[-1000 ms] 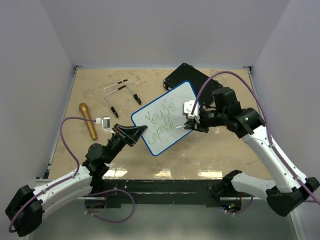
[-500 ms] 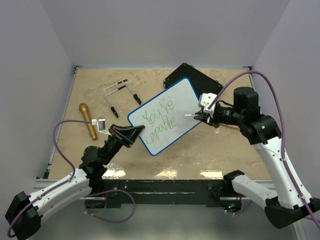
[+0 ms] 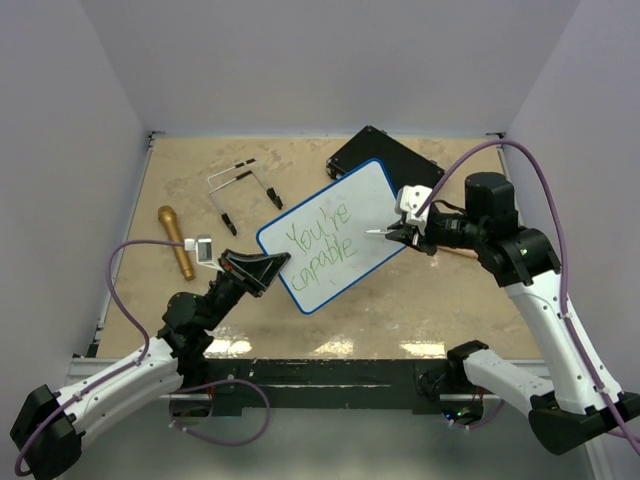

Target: Write a sentence on the whiteboard

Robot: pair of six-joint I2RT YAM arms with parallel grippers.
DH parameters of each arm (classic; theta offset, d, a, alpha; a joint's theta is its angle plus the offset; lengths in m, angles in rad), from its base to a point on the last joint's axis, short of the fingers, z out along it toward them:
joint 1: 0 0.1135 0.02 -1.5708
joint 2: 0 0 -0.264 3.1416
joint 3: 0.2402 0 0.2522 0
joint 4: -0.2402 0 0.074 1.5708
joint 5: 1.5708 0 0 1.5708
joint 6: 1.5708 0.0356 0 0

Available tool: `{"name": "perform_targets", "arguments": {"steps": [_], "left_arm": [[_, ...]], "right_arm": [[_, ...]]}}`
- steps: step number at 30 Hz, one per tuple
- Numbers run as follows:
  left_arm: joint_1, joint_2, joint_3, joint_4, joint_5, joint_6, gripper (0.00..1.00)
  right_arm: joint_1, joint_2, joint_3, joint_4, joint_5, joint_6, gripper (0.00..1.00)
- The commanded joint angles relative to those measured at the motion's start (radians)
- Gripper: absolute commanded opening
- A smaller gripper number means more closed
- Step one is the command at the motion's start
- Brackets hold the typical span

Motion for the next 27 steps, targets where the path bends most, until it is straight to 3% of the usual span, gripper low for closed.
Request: {"name": "perform_targets", "arguments": {"steps": [1,27], "left_arm": [[0.002,-0.014,0.043,0.164,0.012,-0.027,0.0],[0.0,0.017,0.044,0.2,0.018,-0.044,0.0]], "right_arm": [[-0.004,-0.004,0.028,0.021,-0.038,-0.006,0.0],[-0.004,-0.016,0.004,0.046,-0.002,0.018,0.0]]}}
